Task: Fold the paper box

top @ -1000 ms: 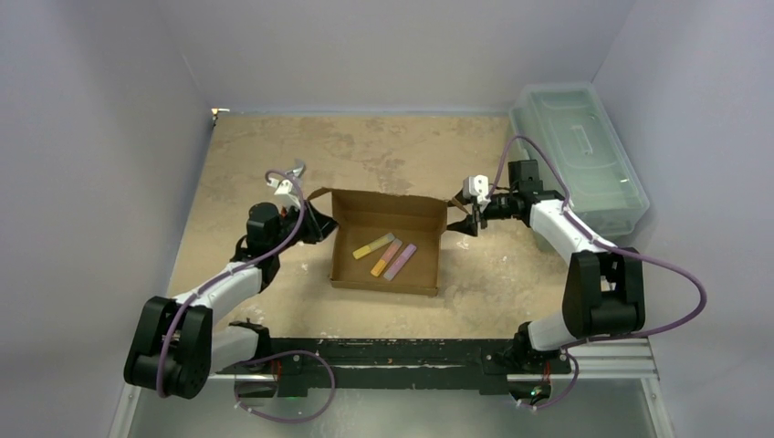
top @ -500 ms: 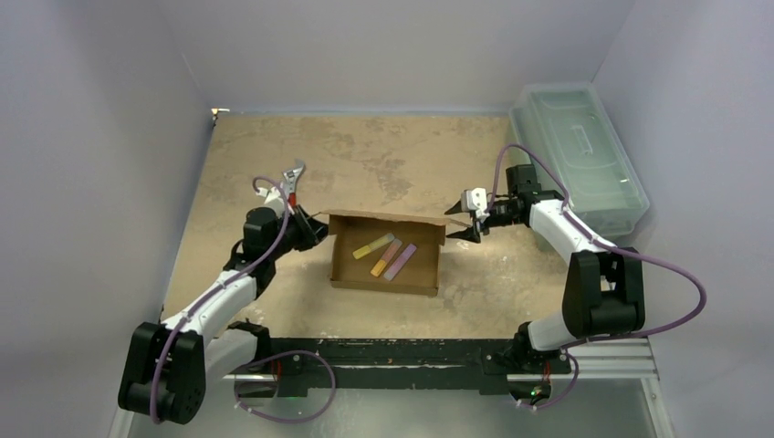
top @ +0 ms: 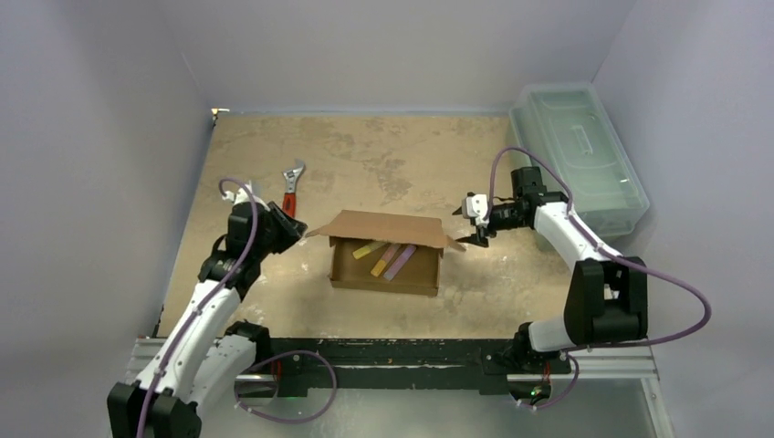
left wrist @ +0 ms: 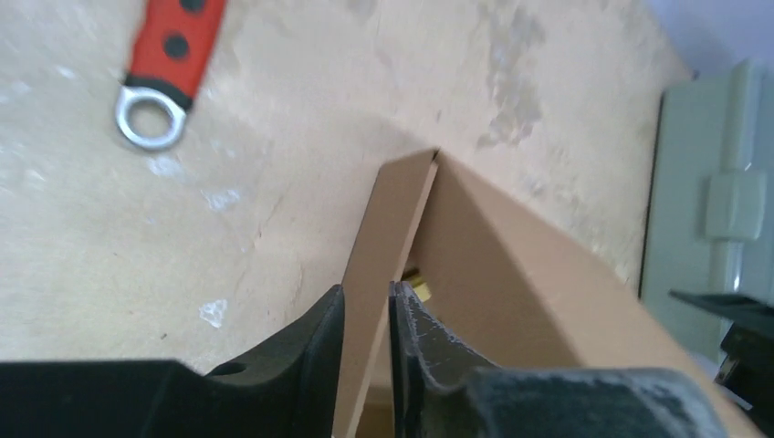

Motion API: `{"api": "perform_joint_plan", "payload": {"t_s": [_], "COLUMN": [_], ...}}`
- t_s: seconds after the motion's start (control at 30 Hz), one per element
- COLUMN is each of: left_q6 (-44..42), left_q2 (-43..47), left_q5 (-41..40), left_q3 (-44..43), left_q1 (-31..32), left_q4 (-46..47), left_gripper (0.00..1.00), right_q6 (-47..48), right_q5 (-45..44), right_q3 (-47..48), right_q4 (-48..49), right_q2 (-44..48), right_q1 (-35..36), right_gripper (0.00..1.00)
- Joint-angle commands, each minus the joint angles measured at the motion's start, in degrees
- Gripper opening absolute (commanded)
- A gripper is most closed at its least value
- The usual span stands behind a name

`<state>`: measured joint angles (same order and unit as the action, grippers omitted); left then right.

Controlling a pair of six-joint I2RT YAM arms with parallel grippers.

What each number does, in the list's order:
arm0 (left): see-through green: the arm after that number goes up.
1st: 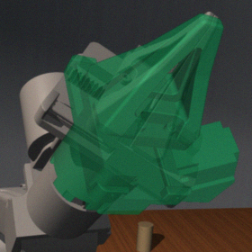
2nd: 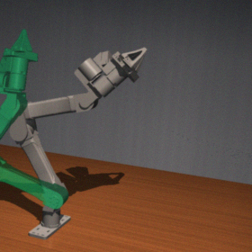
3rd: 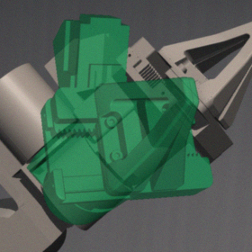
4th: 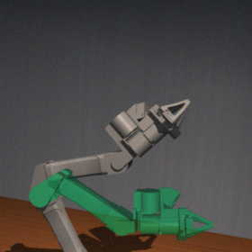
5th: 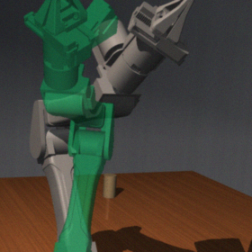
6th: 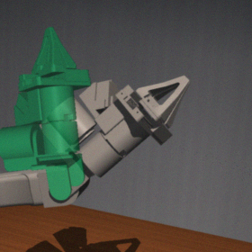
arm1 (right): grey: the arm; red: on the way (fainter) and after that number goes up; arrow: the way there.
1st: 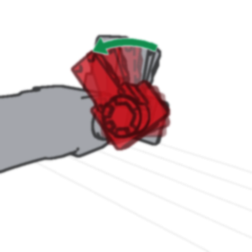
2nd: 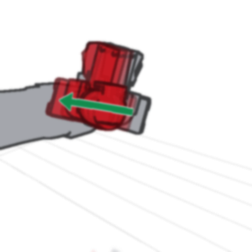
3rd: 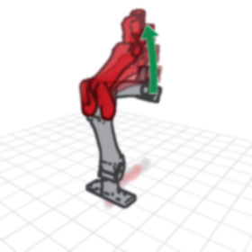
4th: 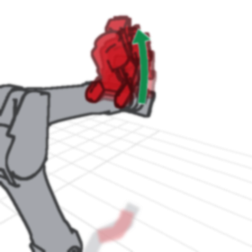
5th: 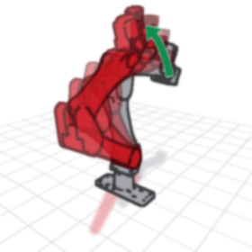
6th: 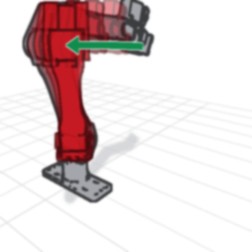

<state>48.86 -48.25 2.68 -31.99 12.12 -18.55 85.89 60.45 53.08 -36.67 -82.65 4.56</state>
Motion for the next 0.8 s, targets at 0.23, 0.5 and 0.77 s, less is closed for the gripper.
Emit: {"api": "perform_joint_plan", "payload": {"t_s": [0.23, 0.5, 0.77], "left_q6": [-21.05, -20.05, -20.1], "left_q2": [12.81, -4.65, -20.66], "left_q5": [7.22, 29.48, 12.52], "left_q3": [-11.28, -12.81, -13.26], "left_q1": [-0.15, 0.29, 6.67], "left_q4": [2.56, 6.55, 6.19], "left_gripper": [0.69, 0.69, 0.5], "right_q6": [3.08, -4.69, -25.63], "right_q5": [-9.59, -2.05, -14.44], "right_q3": [-4.11, 6.3, 7.9], "right_q4": [-6.44, -23.73, -12.74], "right_q2": [11.25, 11.8, 13.75], "right_q1": [-7.39, -6.54, 23.78], "right_gripper": [0.71, 0.72, 0.68]}}
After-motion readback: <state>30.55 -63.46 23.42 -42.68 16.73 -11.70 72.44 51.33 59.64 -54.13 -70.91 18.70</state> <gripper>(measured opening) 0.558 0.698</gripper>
